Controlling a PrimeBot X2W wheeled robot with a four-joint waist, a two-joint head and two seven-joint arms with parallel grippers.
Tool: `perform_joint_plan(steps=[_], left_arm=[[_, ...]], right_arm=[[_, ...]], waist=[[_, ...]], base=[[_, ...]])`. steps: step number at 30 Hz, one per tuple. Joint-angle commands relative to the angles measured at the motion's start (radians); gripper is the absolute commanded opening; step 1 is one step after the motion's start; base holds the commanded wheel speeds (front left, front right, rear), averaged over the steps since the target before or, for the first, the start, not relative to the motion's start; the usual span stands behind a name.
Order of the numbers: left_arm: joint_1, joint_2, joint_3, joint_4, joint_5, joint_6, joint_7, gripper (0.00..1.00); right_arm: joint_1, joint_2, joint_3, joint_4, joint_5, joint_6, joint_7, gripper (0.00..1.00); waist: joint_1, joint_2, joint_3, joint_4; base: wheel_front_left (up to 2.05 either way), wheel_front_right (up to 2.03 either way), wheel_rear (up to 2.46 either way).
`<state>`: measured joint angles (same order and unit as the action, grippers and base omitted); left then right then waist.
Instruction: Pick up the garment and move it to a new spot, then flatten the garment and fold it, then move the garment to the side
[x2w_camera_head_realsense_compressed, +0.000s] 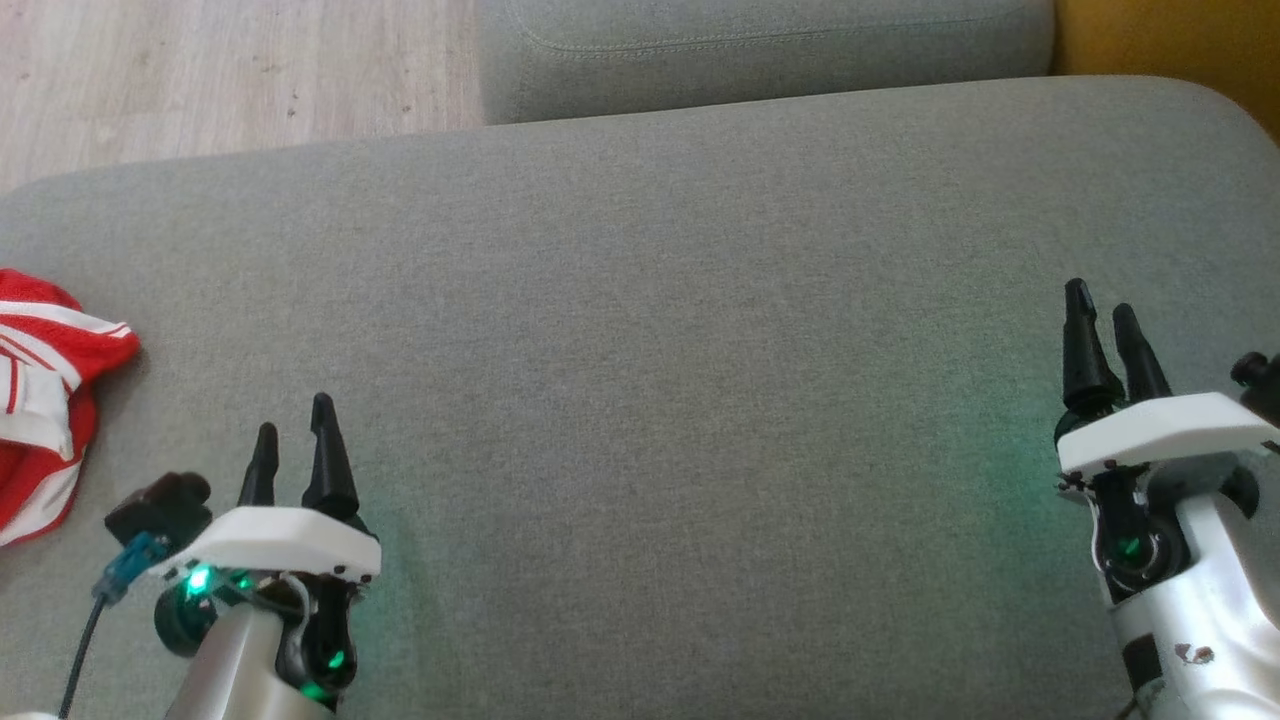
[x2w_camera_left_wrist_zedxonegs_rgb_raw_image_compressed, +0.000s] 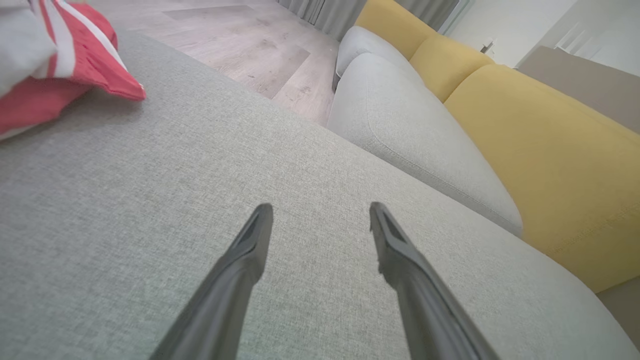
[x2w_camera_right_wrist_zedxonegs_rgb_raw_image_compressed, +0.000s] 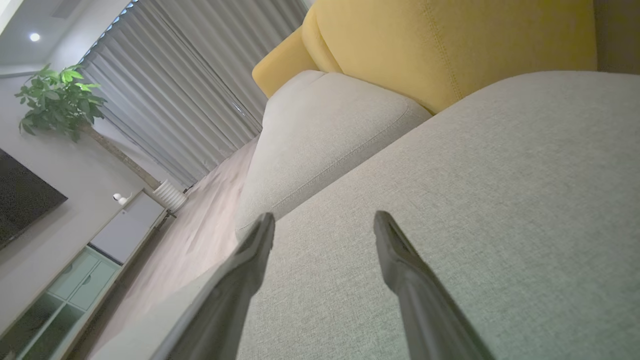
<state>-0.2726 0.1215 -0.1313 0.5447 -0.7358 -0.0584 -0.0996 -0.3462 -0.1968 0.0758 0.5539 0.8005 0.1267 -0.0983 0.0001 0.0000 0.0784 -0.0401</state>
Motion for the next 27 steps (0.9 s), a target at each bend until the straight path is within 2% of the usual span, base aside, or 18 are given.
perform_joint_plan(steps=[1, 27], left_arm=[[-0.068, 0.029, 0.012, -0.022, 0.026, 0.008, -0.013, 1.00], [-0.063, 0.007, 0.000, 0.030, 0.323, 0.063, -0.090, 1.00]], right_arm=[[-0.060, -0.022, 0.015, -0.023, -0.025, 0.003, -0.016, 1.00], [-0.097, -0.018, 0.035, 0.061, -0.348, 0.003, -0.092, 1.00]], waist=[[-0.0001, 0.0000, 0.000, 0.000], [-0.0001, 0.0000, 0.007, -0.013]], base=[[0.00, 0.00, 0.00], [0.00, 0.00, 0.00]])
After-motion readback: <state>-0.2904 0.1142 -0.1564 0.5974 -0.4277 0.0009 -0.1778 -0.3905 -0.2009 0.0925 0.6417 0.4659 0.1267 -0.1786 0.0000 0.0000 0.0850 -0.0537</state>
